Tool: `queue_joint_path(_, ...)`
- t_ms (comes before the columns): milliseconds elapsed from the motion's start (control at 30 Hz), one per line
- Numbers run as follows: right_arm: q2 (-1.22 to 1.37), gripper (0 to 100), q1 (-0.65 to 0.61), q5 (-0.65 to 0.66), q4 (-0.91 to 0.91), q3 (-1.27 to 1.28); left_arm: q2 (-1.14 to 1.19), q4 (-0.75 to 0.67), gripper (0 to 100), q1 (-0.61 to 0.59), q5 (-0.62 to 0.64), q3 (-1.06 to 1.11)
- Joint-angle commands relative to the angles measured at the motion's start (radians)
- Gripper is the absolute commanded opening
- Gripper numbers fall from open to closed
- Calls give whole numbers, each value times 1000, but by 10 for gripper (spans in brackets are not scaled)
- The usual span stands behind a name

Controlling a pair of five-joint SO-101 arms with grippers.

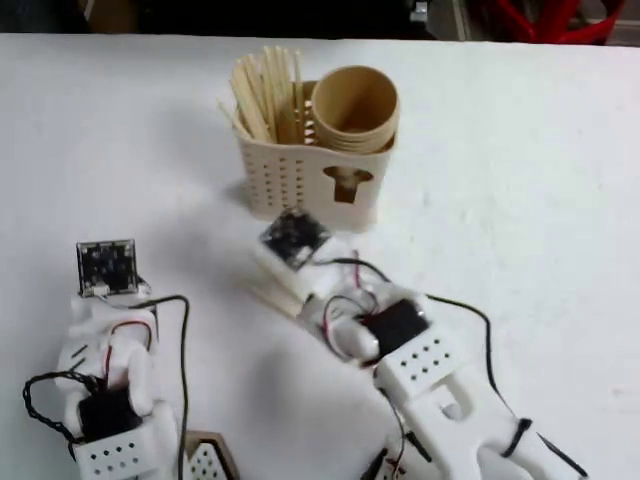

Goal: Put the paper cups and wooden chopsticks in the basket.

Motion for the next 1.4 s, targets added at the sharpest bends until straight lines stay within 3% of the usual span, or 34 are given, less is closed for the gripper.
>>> queue_joint_path(0,108,82,-65,15,8,-104,-13,-18,24,-10,-8,-6)
queue_joint_path(267,438,282,-153,58,5,-247,-13,-18,24,-12,-8,-6)
queue_joint_path(700,751,283,-150,58,-145,-339,-16,-23,24,-12,-9,8)
queue_joint_path(800,759,255,-150,58,-117,-358,-16,-21,24,-12,-9,9)
queue_joint_path(1000,762,94,-140,66,-114,-358,-16,-21,24,-12,-9,11)
queue_joint_path(1367,987,76,-102,66,107,-592,-16,-21,24,-13,-9,12)
